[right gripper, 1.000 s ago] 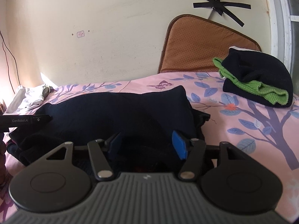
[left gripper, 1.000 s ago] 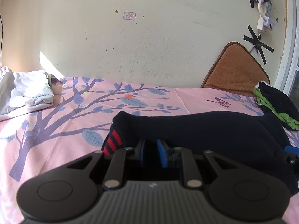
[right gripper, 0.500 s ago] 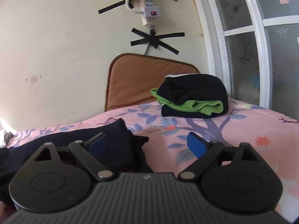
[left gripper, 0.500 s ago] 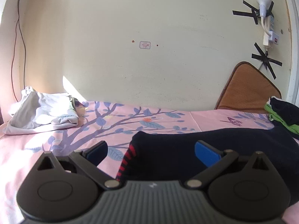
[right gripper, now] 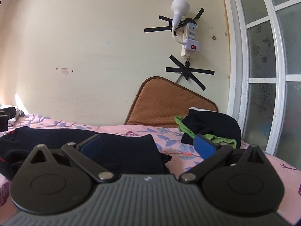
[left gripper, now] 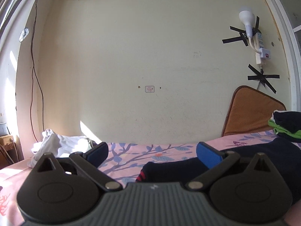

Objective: Fold small clothes

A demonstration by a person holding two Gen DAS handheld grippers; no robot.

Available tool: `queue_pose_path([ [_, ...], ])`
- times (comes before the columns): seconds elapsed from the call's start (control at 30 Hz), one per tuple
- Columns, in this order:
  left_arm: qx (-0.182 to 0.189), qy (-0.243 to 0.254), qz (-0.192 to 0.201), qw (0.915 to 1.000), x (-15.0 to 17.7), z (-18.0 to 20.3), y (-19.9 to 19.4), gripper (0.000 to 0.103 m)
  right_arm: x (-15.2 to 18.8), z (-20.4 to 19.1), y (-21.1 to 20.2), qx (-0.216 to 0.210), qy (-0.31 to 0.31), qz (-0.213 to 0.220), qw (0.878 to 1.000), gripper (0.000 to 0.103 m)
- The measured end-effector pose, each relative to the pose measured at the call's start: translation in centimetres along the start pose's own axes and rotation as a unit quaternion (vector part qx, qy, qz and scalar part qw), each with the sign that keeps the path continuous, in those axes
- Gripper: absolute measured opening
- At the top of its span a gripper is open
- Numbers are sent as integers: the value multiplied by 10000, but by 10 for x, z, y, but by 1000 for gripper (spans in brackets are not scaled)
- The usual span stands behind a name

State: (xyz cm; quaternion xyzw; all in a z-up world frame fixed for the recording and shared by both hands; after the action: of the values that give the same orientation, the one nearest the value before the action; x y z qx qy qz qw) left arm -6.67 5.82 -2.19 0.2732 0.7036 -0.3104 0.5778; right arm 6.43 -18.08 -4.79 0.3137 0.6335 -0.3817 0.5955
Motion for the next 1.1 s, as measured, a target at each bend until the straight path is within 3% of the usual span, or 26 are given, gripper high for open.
queue_pose_path([
  [0.1,1,-134,-161,9998,1,-3,2,103,-1,4,2,27,140,-18,9999,103],
  [0.37,26,-124,-49,9999,3,-3,-3,103,-1,0,-12,27,20,445,9990,103],
  [0.53,39,-241,-98,9997,4,-7,0,103,-1,4,-7,180,117,309,9993,103],
  [0.97,82,-134,57,9999,3,-5,-5,103,-1,9,-12,432,314,489,9974,103],
  [1.1,124,-121,89,9998,3,-5,-6,103,0,8,-8,534,248,338,9977,103],
])
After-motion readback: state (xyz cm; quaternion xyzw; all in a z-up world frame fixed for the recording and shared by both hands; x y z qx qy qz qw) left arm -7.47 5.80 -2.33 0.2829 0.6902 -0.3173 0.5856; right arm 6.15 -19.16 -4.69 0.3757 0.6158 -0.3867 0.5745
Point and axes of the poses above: each gripper's, at about its wrist camera, not at the fingertips, and y roughly the way its jaws point, z to its right, x to its underside, the point moved 4 cm from there along y, roughly the way its jaws point, and after that the axes turned 4 degrees about y, right-handed, at the moved point
